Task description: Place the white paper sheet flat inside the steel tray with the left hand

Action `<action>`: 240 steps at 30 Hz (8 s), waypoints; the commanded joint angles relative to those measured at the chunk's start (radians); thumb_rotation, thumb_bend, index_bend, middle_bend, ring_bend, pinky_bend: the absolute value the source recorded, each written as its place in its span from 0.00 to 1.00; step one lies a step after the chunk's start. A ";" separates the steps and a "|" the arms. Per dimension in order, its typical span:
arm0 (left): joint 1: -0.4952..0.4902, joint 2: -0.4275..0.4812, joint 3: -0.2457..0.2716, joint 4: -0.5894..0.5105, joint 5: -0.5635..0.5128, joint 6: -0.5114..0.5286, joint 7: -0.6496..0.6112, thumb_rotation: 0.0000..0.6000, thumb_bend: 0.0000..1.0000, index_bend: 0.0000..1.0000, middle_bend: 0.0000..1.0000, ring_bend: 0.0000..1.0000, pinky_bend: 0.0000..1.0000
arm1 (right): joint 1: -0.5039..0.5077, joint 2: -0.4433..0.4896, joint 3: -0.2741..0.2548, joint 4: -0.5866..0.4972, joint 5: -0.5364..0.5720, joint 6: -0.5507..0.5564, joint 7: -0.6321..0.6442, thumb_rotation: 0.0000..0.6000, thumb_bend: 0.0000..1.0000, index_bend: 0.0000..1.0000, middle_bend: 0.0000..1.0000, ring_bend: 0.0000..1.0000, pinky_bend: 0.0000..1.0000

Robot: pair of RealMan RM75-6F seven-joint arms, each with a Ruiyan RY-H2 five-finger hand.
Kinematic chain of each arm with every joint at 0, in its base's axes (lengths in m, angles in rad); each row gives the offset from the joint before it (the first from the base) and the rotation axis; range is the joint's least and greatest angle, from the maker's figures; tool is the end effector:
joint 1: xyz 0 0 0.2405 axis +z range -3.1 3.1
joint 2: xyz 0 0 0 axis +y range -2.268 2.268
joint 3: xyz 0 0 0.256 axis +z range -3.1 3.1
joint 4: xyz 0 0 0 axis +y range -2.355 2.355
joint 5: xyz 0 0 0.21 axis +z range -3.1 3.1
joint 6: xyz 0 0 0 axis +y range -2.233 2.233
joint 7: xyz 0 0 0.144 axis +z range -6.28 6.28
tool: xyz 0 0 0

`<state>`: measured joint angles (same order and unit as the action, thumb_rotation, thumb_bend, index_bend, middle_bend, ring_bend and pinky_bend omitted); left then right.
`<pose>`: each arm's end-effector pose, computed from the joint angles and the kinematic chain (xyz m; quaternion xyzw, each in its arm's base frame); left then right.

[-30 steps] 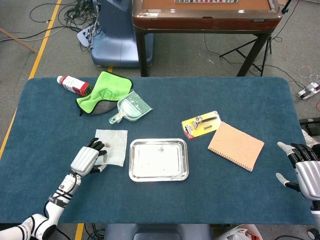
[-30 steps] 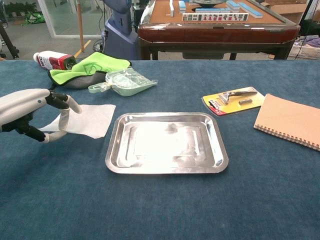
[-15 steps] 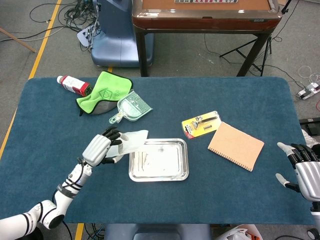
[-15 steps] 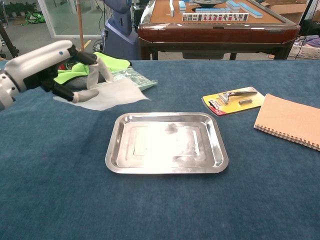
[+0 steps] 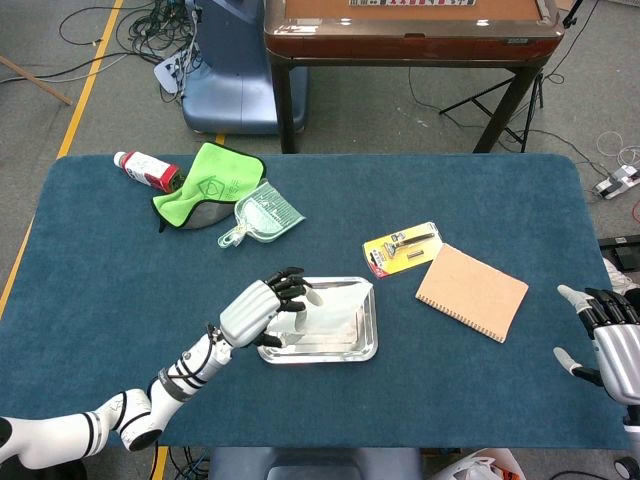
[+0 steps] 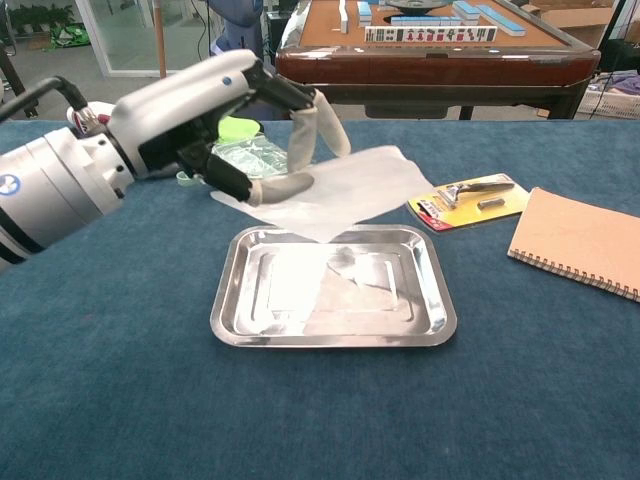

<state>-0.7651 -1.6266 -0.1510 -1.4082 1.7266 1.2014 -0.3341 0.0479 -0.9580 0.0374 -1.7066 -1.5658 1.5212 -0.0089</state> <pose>-0.0724 0.3059 -0.0136 -0.7051 -0.3444 -0.6004 0.1539 -0.2989 -0.1663 0.1997 0.6166 -0.3542 0.3756 0.5944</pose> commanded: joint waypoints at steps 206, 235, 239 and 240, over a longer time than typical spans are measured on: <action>-0.476 0.232 0.291 -0.365 -1.092 -0.419 0.996 0.14 0.33 0.17 1.00 1.00 1.00 | 0.000 -0.005 0.003 -0.021 -0.019 0.006 -0.019 1.00 0.19 0.17 0.24 0.14 0.17; -0.264 0.348 0.230 -0.422 -0.910 -0.190 0.759 0.60 0.32 0.13 0.72 0.71 0.92 | 0.000 -0.003 0.002 -0.012 -0.027 0.010 -0.005 1.00 0.19 0.17 0.24 0.14 0.17; -0.174 0.389 0.244 -0.435 -0.860 -0.096 0.720 0.81 0.32 0.13 0.58 0.58 0.83 | 0.005 -0.001 0.003 -0.010 -0.027 0.004 -0.002 1.00 0.19 0.17 0.24 0.14 0.17; -0.153 0.396 0.249 -0.437 -0.847 -0.071 0.718 0.81 0.32 0.13 0.55 0.56 0.79 | 0.006 0.000 0.003 -0.010 -0.027 0.002 -0.002 1.00 0.19 0.17 0.24 0.14 0.17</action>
<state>-0.9623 -1.2586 0.0896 -1.8333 0.8431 1.0799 0.4071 0.0534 -0.9587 0.0403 -1.7164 -1.5932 1.5240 -0.0110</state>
